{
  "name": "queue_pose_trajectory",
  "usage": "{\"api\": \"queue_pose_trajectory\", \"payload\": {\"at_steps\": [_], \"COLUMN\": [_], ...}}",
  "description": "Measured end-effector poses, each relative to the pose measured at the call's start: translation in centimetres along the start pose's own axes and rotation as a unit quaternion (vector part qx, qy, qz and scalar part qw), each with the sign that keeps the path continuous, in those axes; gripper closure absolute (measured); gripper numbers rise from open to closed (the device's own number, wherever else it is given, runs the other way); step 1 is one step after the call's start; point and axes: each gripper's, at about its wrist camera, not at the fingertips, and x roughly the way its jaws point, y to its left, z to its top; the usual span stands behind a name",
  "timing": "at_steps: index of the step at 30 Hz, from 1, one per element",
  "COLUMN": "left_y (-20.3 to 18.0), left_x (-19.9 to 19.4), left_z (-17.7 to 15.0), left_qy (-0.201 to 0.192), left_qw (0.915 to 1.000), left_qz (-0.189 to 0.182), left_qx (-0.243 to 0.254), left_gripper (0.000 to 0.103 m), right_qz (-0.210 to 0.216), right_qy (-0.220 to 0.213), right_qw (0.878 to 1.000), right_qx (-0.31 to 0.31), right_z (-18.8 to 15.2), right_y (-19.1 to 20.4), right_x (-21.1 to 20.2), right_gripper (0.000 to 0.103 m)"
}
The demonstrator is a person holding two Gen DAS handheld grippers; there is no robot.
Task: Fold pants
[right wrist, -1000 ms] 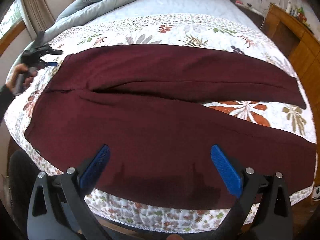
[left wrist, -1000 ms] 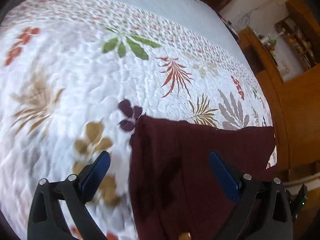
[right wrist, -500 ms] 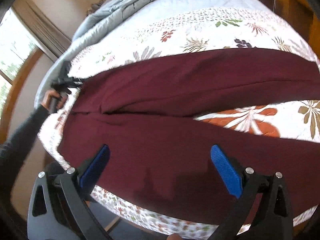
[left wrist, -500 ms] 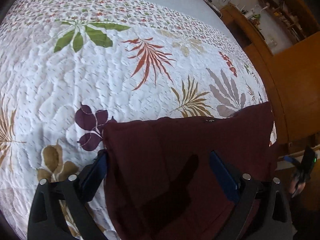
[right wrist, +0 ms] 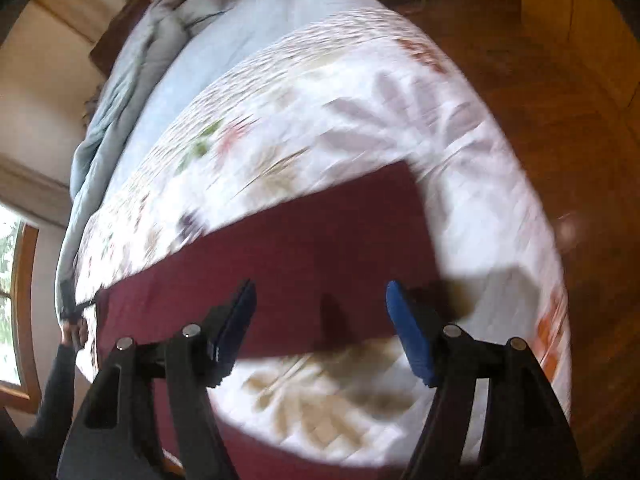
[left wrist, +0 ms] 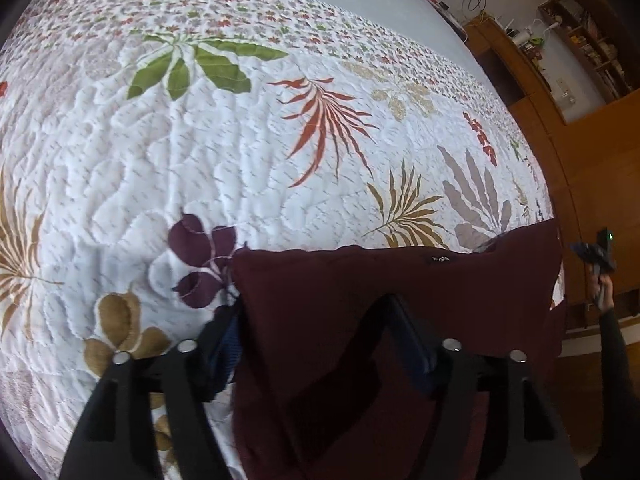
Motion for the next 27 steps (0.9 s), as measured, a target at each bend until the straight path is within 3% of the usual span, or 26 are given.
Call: {"api": "queue_pose_trajectory", "payload": {"at_steps": [4,12,14,16,18,19,27], "left_y": [-0.9,-1.2,-1.3,-1.2,-0.9,-0.9,-2.6], "left_x": [0.6,0.8,0.8,0.6,0.1,-0.1,-3.5], "left_z": [0.2,0.2,0.3,0.3,0.3,0.2,-0.8], "left_qy": [0.002,-0.004,-0.006,-0.007,-0.008,-0.010,-0.071], "left_qw": [0.9999,0.9992,0.9987,0.9980,0.9978,0.9973,0.9945], "left_qz": [0.017,0.035,0.045,0.057,0.054,0.061,0.068], "left_qx": [-0.004,-0.018,-0.023,-0.027,-0.036,-0.039,-0.036], "left_gripper": [0.018,0.018,0.025,0.046,0.065,0.072,0.083], "right_qz": [-0.009,0.029,0.039,0.050,0.045,0.046,0.024], "right_qy": [0.015,0.047,0.055,0.066,0.075,0.078,0.023], "right_qw": [1.000,0.998,0.997,0.996,0.995,0.994,0.998], "right_qx": [0.006,-0.031,-0.038,-0.043,-0.055,-0.054,-0.052], "right_z": [3.7,5.6,5.8,6.0,6.2,6.2,5.5], "right_y": [-3.1,-4.2,-4.1,-3.8,-3.2,-3.0,-1.7], "right_x": [3.2,6.0,6.1,6.2,6.5,6.5,2.5], "right_gripper": [0.034,0.027,0.033,0.040,0.058,0.076,0.080]}}
